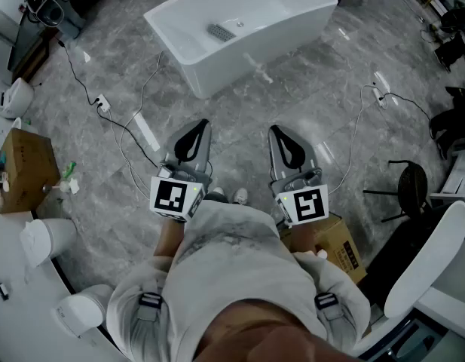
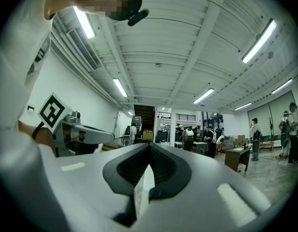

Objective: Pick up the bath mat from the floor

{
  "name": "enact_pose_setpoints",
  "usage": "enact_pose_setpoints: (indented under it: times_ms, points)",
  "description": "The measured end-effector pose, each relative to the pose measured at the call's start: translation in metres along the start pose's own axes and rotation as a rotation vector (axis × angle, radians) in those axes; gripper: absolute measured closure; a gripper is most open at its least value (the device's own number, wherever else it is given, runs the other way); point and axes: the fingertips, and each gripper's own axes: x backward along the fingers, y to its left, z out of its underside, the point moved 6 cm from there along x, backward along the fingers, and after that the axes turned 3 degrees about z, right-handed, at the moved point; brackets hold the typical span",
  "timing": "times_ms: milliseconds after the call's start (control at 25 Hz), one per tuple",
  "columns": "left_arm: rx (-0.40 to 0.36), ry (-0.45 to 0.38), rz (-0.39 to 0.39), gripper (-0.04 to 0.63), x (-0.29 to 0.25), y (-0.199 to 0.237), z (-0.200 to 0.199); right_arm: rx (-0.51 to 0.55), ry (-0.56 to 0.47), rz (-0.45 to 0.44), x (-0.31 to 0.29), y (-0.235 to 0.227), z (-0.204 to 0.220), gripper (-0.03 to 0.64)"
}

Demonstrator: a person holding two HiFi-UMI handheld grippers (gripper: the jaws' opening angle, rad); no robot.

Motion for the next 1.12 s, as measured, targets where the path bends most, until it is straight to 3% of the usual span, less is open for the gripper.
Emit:
enact_pose_setpoints:
  times_ms: [280, 520, 680, 840, 1120]
  points:
    - [-0.028, 0.062, 0.012, 0.594, 0.007, 0.003, 0.012, -0.025, 0.001, 0.010, -0.006, 0.011, 0.008, 0.615]
    - [-0.050, 0.058, 0.023, 0.594, -0.004, 0.007, 0.015, -0.024, 0.009, -0.020, -0.021, 0.007, 0.016, 0.615]
    - [-0.057, 0.045, -0.016, 0.594, -0.022, 0.022, 0.017, -0.017, 0.019, -0.034, -0.043, -0.002, 0.022, 0.615]
    - [0.003, 0.042, -0.037, 0.594, -0.046, 0.042, 0.025, -0.009, 0.038, -0.038, -0.071, -0.016, 0.033, 0.615]
    - [0.034, 0.023, -0.038, 0.594, -0.103, 0.090, 0.031, 0.006, 0.065, -0.046, -0.135, -0.048, 0.047, 0.615]
